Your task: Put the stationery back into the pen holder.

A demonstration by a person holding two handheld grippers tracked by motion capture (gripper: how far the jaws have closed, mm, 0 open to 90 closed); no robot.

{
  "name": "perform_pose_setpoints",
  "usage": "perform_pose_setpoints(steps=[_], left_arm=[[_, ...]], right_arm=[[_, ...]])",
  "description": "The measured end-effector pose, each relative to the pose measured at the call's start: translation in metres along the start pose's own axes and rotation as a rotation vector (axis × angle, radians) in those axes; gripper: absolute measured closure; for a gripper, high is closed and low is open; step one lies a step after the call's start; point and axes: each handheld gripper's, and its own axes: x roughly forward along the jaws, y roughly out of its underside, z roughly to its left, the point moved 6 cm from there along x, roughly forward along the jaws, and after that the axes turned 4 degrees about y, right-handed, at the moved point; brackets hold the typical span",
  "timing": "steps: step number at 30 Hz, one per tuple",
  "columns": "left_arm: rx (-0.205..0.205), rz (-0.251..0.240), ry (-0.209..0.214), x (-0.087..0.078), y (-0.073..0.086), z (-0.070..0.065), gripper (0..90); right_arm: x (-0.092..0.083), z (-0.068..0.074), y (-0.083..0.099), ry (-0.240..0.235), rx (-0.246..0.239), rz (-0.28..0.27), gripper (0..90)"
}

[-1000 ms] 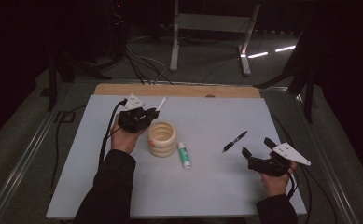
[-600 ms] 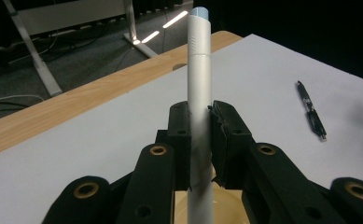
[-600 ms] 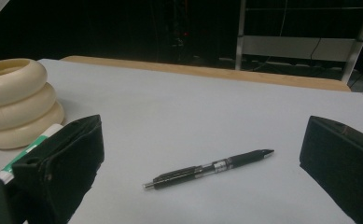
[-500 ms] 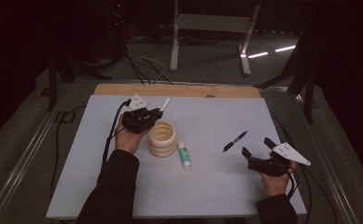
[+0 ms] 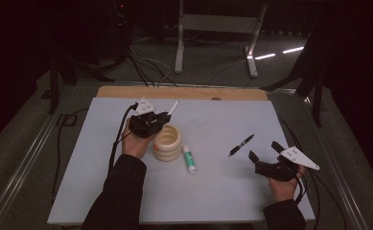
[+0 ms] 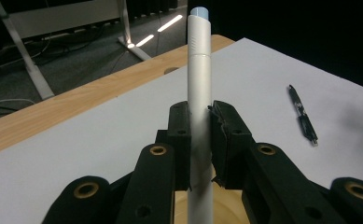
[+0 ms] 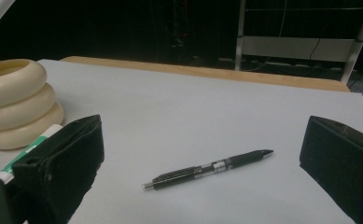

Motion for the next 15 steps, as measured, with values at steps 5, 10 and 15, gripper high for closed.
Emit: perform_pose_setpoints(steps=[5, 10, 15], left_arm=[[0.002, 0.001, 0.003, 0.0020, 0.0011, -0.0014, 79.2], [0.001, -0.005, 0.006, 0.0031, 0.0010, -0.0031, 79.2], [-0.001, -0.006, 0.008, 0.0043, 0.0021, -0.0040, 79.2]], right_arm=[[-0.0001, -0.0003, -0.0001, 0.001, 0.000, -0.001, 0.0], [-0.0002, -0.0003, -0.0002, 0.001, 0.002, -0.002, 0.1], [-0.0002, 0.0000, -0.0002, 0.000, 0.000, 0.000, 0.0]])
